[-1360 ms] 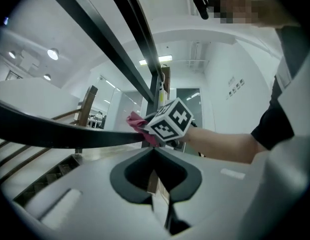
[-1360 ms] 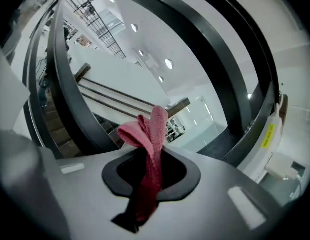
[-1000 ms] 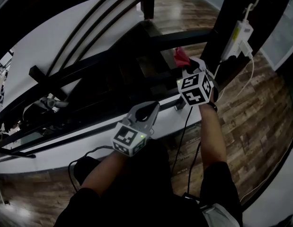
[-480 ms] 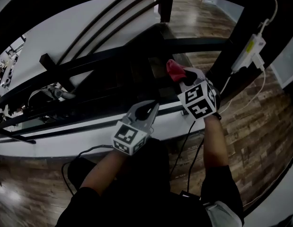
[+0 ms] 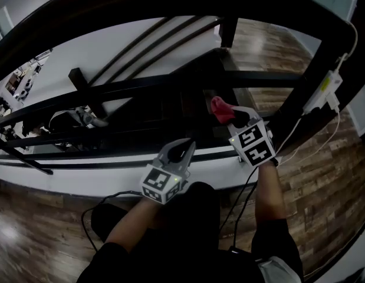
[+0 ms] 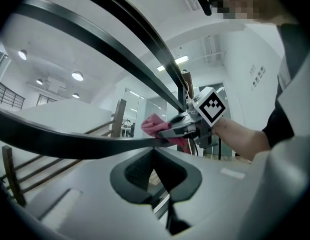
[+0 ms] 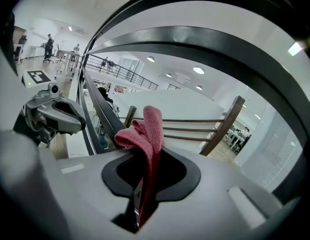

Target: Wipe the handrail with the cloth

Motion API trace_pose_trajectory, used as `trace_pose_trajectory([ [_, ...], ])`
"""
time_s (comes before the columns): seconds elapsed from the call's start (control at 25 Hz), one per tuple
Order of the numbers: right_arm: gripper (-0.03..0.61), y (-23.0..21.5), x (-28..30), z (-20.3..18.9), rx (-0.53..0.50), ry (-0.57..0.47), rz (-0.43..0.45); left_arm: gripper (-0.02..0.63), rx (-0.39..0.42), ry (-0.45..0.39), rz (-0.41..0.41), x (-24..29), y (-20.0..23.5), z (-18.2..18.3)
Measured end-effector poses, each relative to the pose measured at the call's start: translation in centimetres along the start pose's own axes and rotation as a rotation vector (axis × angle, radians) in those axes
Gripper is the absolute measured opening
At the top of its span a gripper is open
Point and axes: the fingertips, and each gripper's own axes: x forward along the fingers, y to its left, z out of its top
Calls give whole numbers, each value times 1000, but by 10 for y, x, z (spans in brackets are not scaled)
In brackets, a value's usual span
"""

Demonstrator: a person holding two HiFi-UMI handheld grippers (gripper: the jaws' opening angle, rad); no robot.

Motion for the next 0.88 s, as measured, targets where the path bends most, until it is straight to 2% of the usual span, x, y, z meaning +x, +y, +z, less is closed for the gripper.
trace_pose_trajectory([
  [0.12, 51, 20, 7, 16, -23, -24, 26, 0, 22, -10, 11, -9, 9, 2],
  [0.44, 51, 61, 23, 48, -89, -43, 74, 0, 18, -23, 65, -47, 41, 7],
  [0.6, 51, 71, 27, 59, -133, -39, 68, 0, 17, -23, 105, -65, 58, 12],
  [0.88, 51, 109, 39, 90, -216, -64, 121, 0, 13, -16, 173, -101, 87, 10],
])
